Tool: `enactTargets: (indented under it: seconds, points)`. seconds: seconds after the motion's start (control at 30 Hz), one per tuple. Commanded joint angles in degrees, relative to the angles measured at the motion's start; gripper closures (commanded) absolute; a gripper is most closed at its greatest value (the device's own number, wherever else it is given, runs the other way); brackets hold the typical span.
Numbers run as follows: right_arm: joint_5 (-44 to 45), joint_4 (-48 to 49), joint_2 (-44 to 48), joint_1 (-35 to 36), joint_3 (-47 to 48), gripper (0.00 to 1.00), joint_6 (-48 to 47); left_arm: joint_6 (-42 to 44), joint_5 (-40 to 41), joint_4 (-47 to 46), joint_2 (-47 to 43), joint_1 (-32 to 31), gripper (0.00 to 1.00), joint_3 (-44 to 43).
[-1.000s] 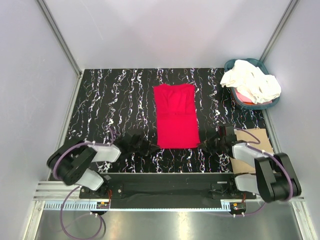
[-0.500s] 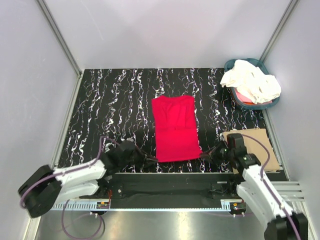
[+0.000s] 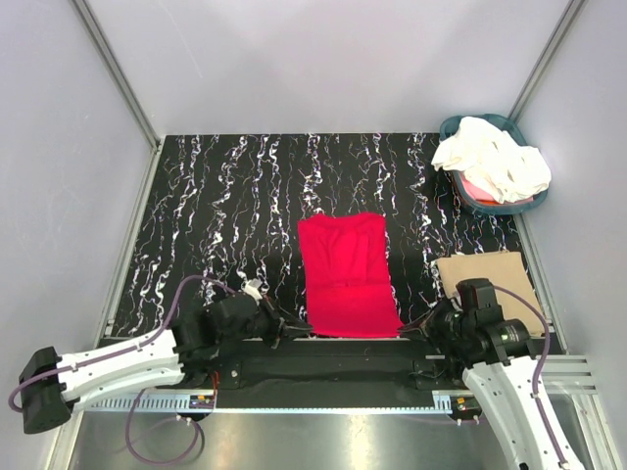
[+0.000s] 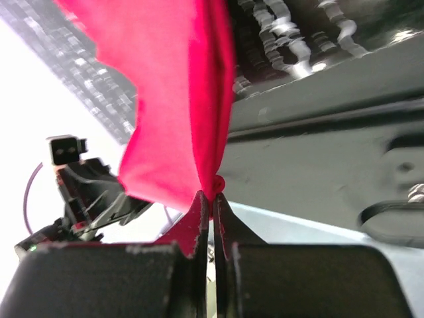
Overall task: Fold and stack the t-shirts
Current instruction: Fold the tshirt
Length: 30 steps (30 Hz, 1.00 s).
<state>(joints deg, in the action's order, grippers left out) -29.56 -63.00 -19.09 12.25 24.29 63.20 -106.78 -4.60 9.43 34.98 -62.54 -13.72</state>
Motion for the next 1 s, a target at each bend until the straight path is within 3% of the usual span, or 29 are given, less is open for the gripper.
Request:
enactTargets:
  seconds: [0.0,0.13,0.37,0.57,0.97]
  points:
    - [-1.2,-0.6,-4.0,0.1,8.7,1.00,-0.5,1.9,4.0,3.0,-0.4,-1.3,1.00,-8.7]
    - [-1.4,3.5,-14.1,0.1,15.2,1.00,-5.8,10.2,7.6,9.3,2.2,0.3,1.00,-14.6]
    - [0.3,10.5,-31.8,0.1,26.6,1.00,-11.3,22.2,-4.4,6.3,12.0,18.6,1.00,-20.7]
    - [-3.6,16.5,-48.1,-2.5,33.3,1.00,-17.5,30.3,-10.9,6.2,24.1,30.3,1.00,-29.2]
    - [-9.5,21.7,-76.8,-7.9,49.3,1.00,-23.4,38.1,-21.1,4.1,51.4,40.8,1.00,-45.4]
